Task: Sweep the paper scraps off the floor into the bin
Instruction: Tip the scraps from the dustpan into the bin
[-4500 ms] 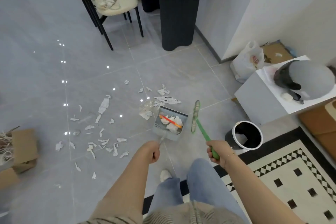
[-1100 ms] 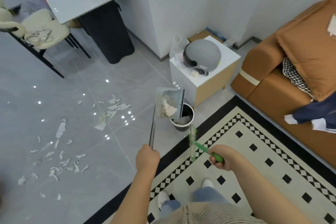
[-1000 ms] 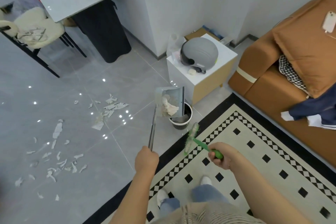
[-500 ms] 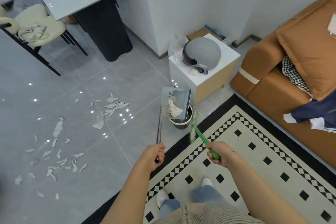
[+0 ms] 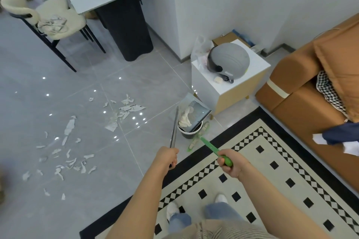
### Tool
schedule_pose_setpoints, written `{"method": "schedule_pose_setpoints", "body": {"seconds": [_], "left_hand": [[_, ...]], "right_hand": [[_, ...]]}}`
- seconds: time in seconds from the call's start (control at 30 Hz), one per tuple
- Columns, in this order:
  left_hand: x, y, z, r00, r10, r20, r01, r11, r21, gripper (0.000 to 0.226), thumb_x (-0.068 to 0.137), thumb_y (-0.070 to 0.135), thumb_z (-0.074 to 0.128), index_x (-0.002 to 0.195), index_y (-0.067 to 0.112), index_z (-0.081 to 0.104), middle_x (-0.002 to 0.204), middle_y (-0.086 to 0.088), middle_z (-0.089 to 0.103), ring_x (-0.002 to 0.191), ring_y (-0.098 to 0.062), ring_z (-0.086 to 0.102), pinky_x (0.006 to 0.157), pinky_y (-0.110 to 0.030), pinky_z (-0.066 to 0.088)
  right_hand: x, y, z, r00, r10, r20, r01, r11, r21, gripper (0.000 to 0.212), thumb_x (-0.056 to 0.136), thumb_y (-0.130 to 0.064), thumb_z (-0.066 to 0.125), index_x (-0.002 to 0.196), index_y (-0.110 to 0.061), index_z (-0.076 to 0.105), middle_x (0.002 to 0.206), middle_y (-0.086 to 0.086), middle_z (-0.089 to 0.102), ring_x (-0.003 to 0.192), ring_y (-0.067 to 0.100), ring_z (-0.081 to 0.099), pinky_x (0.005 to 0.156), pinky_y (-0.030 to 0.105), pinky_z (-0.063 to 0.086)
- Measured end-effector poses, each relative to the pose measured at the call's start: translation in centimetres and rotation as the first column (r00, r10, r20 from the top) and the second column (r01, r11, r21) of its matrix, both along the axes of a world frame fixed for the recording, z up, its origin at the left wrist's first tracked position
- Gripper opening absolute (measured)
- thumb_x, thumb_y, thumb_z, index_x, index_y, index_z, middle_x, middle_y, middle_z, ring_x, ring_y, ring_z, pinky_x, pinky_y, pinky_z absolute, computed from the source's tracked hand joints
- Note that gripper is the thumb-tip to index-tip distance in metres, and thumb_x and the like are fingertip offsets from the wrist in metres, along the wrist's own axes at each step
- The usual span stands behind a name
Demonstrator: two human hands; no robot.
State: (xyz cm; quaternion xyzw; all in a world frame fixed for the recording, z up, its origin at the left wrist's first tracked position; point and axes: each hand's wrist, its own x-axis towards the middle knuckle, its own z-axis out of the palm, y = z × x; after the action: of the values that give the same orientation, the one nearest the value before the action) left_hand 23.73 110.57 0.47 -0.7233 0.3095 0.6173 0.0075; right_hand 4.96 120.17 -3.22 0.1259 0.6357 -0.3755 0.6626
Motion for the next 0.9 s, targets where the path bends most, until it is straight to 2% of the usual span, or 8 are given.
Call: {"method": "schedule_pose_setpoints", "body": {"seconds": [0.07, 0.17, 0.23, 0.4, 0.63, 0.7, 0.77, 0.9], "left_hand": [[0.3, -0.1, 0.3, 1.000, -0.024, 0.010, 0.025, 1.000, -0.016, 0.019, 0.096, 0.010, 0.047, 0.078, 0.007, 0.050, 0.060, -0.001, 0.036, 0.047, -0.008, 0.030, 0.032, -0.013, 0.023], [1.2, 0.2, -0.4, 0.997, -0.066, 0.044, 0.068, 0.996, -0.059, 0.007, 0.096, 0.010, 0.048, 0.096, 0.004, 0.051, 0.059, -0.003, 0.036, 0.045, -0.010, 0.031, 0.031, -0.013, 0.023], [1.7, 0.7, -0.8, 0.988, -0.131, 0.082, 0.136, 0.989, -0.062, 0.008, 0.097, 0.013, 0.046, 0.099, 0.005, 0.048, 0.061, -0.004, 0.038, 0.046, -0.011, 0.033, 0.030, -0.012, 0.025], [2.8, 2.9, -2.7, 0.891, -0.417, 0.180, 0.422, 0.907, 0.012, 0.037, 0.100, 0.017, 0.038, 0.063, 0.011, 0.037, 0.061, -0.004, 0.044, 0.049, -0.014, 0.043, 0.040, -0.021, 0.038], [3.0, 4.4, -4.8, 0.966, -0.188, 0.175, 0.171, 0.979, 0.107, 0.028, 0.097, 0.009, 0.041, 0.070, 0.005, 0.049, 0.057, -0.007, 0.044, 0.044, -0.016, 0.038, 0.045, -0.021, 0.032], [2.9, 4.4, -5.1, 0.979, -0.122, 0.163, 0.113, 0.992, 0.063, 0.016, 0.095, 0.008, 0.042, 0.087, 0.001, 0.054, 0.058, -0.007, 0.041, 0.043, -0.014, 0.034, 0.041, -0.019, 0.028], [2.6, 4.1, -4.9, 0.992, -0.041, 0.123, 0.046, 0.998, -0.036, 0.017, 0.094, 0.012, 0.047, 0.102, -0.001, 0.054, 0.062, -0.007, 0.043, 0.047, -0.015, 0.038, 0.041, -0.021, 0.031], [2.2, 3.9, -4.9, 0.996, 0.080, 0.044, -0.076, 0.994, -0.076, 0.024, 0.094, 0.024, 0.048, 0.100, 0.001, 0.051, 0.074, -0.009, 0.049, 0.060, -0.018, 0.045, 0.054, -0.026, 0.038]], "right_hand": [[0.3, 0.0, 0.0, 1.000, -0.008, 0.004, 0.008, 1.000, 0.001, 0.035, 0.095, -0.005, 0.043, 0.130, -0.001, 0.041, 0.056, 0.004, 0.042, 0.027, 0.006, 0.041, 0.026, 0.010, 0.024], [0.9, 0.4, 0.2, 0.999, 0.013, -0.030, -0.013, 1.000, 0.013, 0.031, 0.095, -0.006, 0.044, 0.125, -0.001, 0.044, 0.059, 0.005, 0.044, 0.027, 0.006, 0.042, 0.026, 0.011, 0.025], [1.3, 0.8, 0.4, 0.998, 0.030, -0.058, -0.028, 0.999, 0.029, 0.026, 0.095, -0.007, 0.045, 0.121, 0.000, 0.047, 0.060, 0.005, 0.046, 0.027, 0.006, 0.042, 0.026, 0.011, 0.027], [2.1, 1.4, 0.8, 0.995, 0.033, -0.099, -0.029, 0.999, 0.037, 0.018, 0.094, -0.006, 0.045, 0.111, -0.001, 0.047, 0.061, 0.005, 0.046, 0.026, 0.005, 0.041, 0.027, 0.011, 0.027], [2.3, 2.3, 1.3, 0.988, 0.051, -0.145, -0.046, 0.998, 0.037, 0.027, 0.095, -0.007, 0.046, 0.120, 0.002, 0.049, 0.063, 0.005, 0.046, 0.029, 0.005, 0.041, 0.027, 0.012, 0.030], [2.2, 2.4, 1.3, 0.987, 0.059, -0.152, -0.053, 0.998, 0.042, 0.030, 0.095, -0.007, 0.047, 0.123, 0.002, 0.048, 0.063, 0.006, 0.047, 0.029, 0.005, 0.041, 0.027, 0.013, 0.030], [2.1, 2.5, 1.3, 0.987, 0.064, -0.150, -0.058, 0.997, 0.042, 0.031, 0.095, -0.008, 0.048, 0.124, 0.001, 0.048, 0.064, 0.006, 0.047, 0.029, 0.006, 0.042, 0.028, 0.013, 0.030], [2.1, 2.9, 1.3, 0.988, 0.059, -0.145, -0.054, 0.998, 0.038, 0.023, 0.094, -0.007, 0.048, 0.116, -0.002, 0.048, 0.065, 0.007, 0.047, 0.027, 0.006, 0.043, 0.028, 0.012, 0.030]]}}
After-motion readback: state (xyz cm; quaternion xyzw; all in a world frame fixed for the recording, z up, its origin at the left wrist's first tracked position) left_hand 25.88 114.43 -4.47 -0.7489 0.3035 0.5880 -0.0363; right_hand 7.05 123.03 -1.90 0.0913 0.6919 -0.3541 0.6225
